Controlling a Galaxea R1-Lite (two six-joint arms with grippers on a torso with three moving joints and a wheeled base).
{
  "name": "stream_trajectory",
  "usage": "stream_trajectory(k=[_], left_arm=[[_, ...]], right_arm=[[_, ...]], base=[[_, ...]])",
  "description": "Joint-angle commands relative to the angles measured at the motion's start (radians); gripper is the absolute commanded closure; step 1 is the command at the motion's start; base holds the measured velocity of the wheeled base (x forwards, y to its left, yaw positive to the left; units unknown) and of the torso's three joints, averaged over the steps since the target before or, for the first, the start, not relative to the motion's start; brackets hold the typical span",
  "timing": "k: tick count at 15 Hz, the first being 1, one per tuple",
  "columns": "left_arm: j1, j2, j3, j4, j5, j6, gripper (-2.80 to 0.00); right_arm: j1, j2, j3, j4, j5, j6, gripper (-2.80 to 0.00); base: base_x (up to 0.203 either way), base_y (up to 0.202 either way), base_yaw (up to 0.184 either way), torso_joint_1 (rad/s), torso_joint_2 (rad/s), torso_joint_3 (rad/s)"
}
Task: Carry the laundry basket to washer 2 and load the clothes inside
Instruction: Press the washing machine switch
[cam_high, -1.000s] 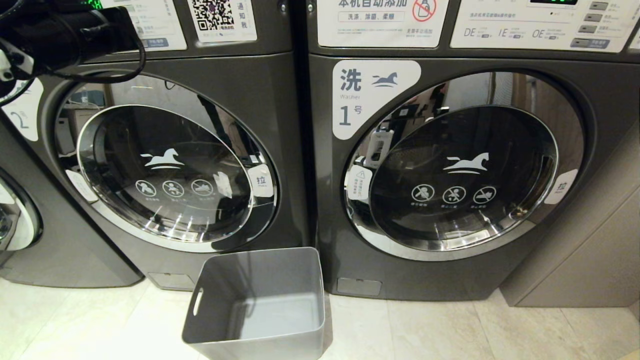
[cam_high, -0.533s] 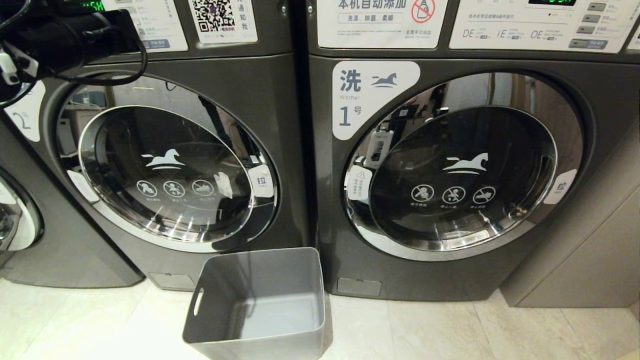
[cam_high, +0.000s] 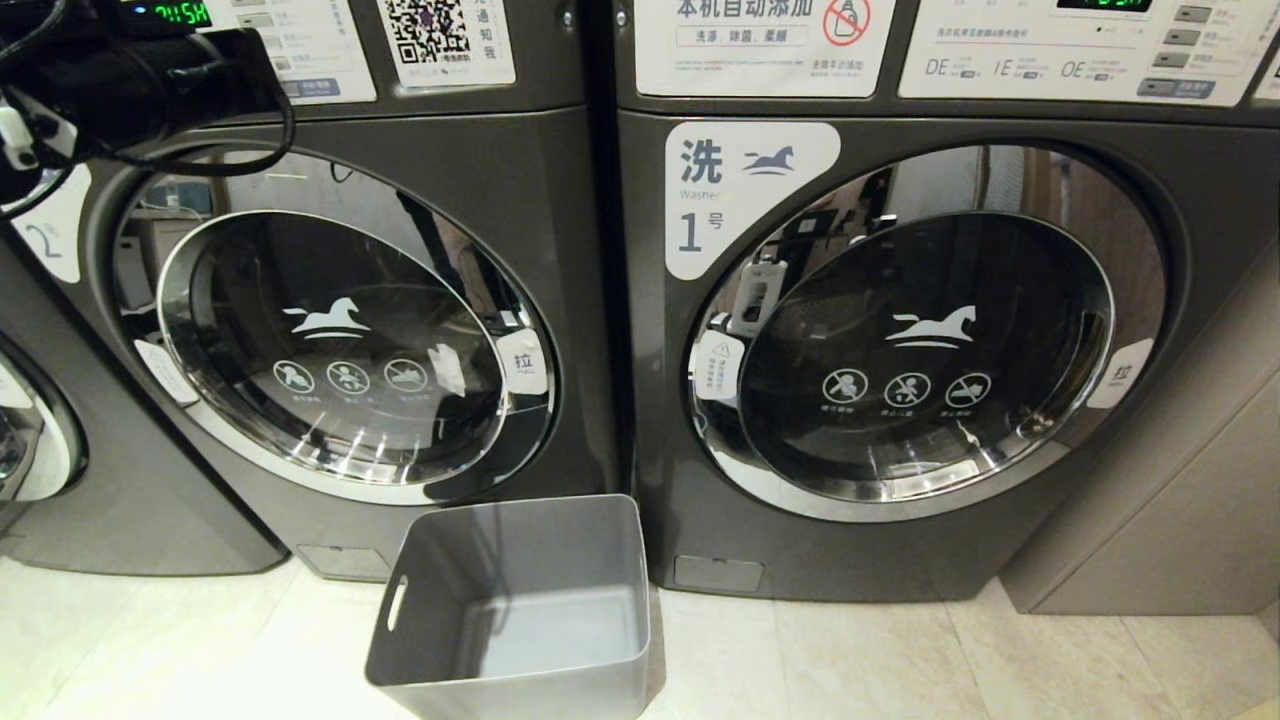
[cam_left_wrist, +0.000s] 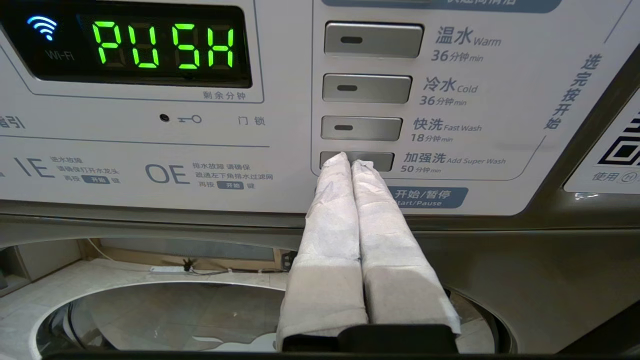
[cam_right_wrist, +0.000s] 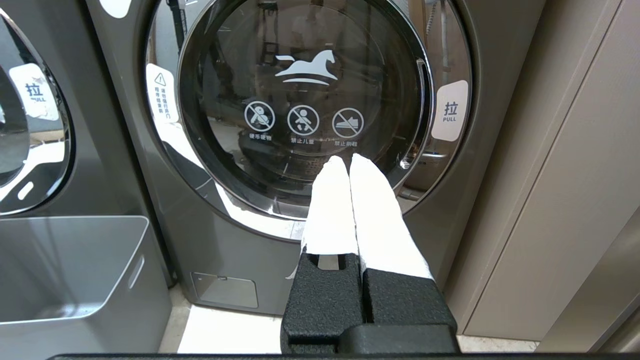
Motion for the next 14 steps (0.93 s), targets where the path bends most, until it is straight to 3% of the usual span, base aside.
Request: stream_trajectory(k=[1, 10, 14], left_arm=[[0.000, -0.010, 0.000, -0.004, -0.003, 0.001, 0.00], [0.000, 0.001, -0.004, -0.017, -0.005, 0.001, 0.00], [0.000, -0.075, 0.013, 0.072, -0.003, 0.007, 0.00]], right_arm=[[0.000, 0.002, 0.040, -0.002, 0.001, -0.001, 0.00], [0.000, 0.002, 0.040, -0.002, 0.000, -0.001, 0.00], [0.000, 0.002, 0.040, -0.002, 0.001, -0.001, 0.00]], base=[[0.000, 0.000, 0.000, 0.000, 0.00, 0.000], [0.000, 0.000, 0.000, 0.000, 0.00, 0.000], [0.000, 0.000, 0.000, 0.000, 0.00, 0.000]])
